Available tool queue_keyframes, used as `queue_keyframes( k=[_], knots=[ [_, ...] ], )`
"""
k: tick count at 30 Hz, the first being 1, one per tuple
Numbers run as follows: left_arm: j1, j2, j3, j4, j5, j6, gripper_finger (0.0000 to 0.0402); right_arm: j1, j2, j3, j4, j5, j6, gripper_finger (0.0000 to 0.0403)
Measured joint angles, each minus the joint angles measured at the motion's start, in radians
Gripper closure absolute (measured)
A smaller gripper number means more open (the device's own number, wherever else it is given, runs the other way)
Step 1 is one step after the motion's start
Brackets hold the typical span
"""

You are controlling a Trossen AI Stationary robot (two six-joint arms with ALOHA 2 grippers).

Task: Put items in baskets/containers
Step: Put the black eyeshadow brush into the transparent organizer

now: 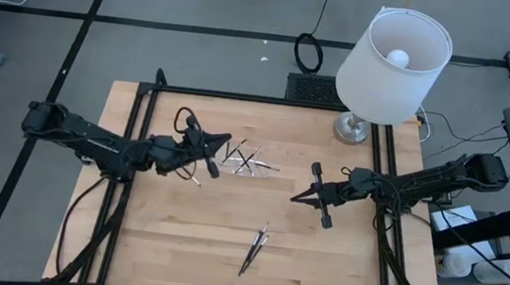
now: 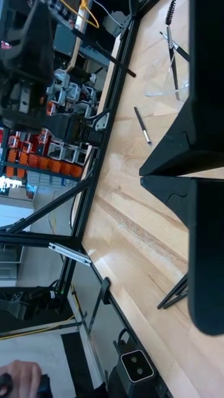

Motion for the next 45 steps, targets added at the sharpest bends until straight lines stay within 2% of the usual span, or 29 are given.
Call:
queue_keyframes(
  k=[8,12,39,45],
  knots=[
    [0.017,0.001,-0.157,0.174,0.000,-0.071,0.0401,0.000,0.000,0.000,0.000,0.000,0.000,0.0403],
    [0.016,0.000,-0.195,0.234,-0.001,-0.072,0.0401,0.000,0.000,0.000,0.001,0.002,-0.001,0.0403],
    [0.029,0.043,-0.173,0.219,0.006,-0.020,0.0401,-0.001,0.000,0.000,0.009,0.004,-0.030,0.0403],
    [0.066,0.109,-0.071,0.077,0.076,-0.018,0.0401,-0.001,0.000,0.000,0.010,0.003,-0.030,0.0403]
  ],
)
